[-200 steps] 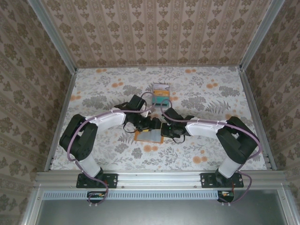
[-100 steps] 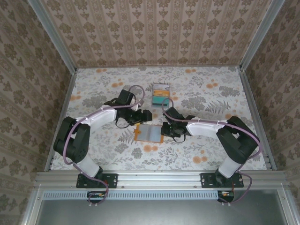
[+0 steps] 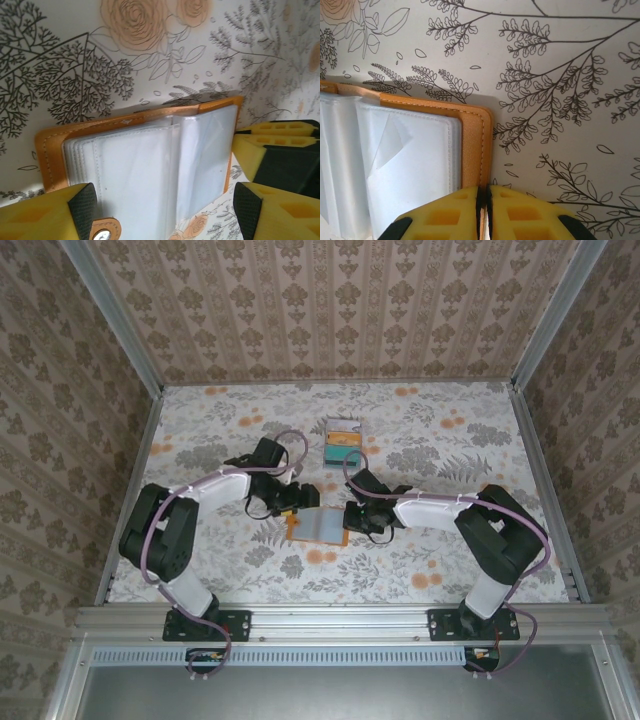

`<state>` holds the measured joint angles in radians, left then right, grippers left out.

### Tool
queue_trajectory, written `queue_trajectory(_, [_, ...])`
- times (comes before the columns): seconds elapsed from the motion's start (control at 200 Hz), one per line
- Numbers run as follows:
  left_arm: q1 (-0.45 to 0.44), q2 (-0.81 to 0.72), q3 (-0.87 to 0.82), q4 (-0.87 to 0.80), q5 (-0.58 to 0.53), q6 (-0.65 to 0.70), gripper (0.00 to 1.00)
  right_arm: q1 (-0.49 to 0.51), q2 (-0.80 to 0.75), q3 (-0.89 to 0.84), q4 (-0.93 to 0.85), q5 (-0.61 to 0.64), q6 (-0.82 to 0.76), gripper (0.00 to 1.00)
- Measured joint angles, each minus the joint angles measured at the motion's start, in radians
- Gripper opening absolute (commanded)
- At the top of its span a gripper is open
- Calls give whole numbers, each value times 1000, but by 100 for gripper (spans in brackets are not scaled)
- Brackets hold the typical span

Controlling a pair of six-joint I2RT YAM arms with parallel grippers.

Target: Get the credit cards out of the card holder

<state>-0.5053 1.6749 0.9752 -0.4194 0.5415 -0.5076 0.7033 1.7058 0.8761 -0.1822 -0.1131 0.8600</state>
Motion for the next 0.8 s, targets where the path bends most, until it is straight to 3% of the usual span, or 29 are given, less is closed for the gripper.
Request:
queue_trajectory(0.395, [-38, 45, 3, 23, 6, 7, 76, 0, 9, 9, 0, -1, 0, 16])
queue_trajectory(0.8, [-106, 63, 3, 75, 105, -16, 76, 0, 17, 19, 0, -5, 0, 16])
